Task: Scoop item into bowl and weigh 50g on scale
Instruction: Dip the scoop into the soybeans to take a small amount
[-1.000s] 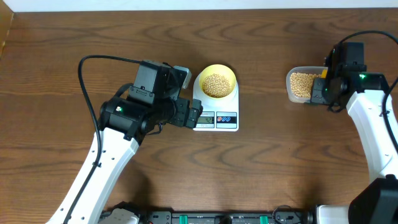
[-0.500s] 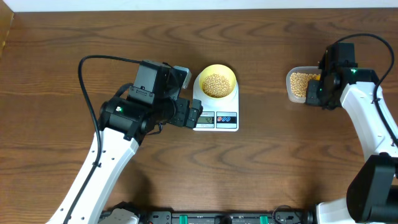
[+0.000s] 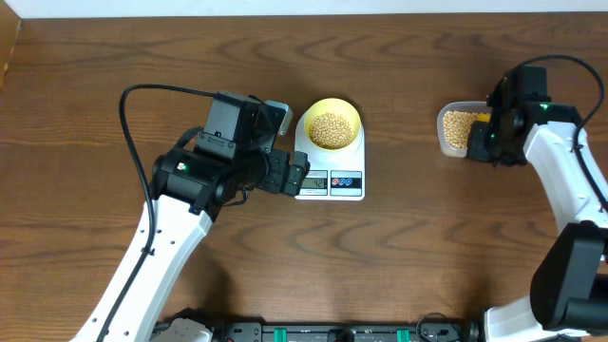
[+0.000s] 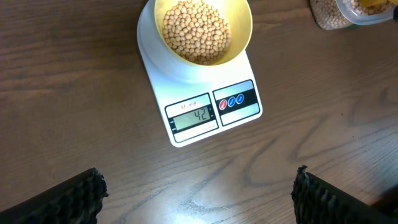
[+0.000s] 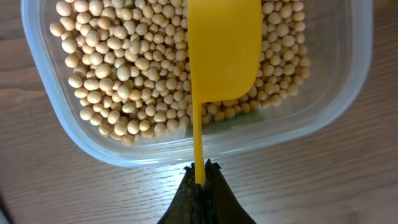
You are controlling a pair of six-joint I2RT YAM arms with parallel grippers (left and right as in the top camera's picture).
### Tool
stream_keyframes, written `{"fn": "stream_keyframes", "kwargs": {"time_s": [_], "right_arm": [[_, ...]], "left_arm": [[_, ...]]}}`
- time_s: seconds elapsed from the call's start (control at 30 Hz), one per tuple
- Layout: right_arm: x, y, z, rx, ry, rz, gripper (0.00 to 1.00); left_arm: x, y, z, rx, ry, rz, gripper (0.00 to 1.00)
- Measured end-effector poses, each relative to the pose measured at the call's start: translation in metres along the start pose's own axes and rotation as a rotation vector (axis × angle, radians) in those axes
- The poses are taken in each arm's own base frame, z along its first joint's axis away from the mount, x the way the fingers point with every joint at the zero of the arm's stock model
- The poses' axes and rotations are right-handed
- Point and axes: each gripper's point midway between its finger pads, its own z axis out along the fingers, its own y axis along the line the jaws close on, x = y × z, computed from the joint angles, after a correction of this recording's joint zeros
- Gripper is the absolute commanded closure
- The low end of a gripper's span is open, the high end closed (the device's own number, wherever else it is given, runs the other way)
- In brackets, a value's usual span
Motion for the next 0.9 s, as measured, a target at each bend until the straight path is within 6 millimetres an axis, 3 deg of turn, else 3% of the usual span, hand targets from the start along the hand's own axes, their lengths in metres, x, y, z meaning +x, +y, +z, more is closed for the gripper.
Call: {"fn": "stream_keyframes", "kwargs": {"time_s": [0.43,0.9], "right_arm": [[-0.0066,-0.0029,-0.0069,-0.24,-0.011,0.073,0.99],[0.0012,0.0043,0.0022,-0.328,-0.009,0.081,0.99]], "left_arm": [[0.0,0.0001,0.0,0.0,0.0,0.0,0.02],[0.0,0.0,0.0,0.0,0.0,0.0,0.02]]}}
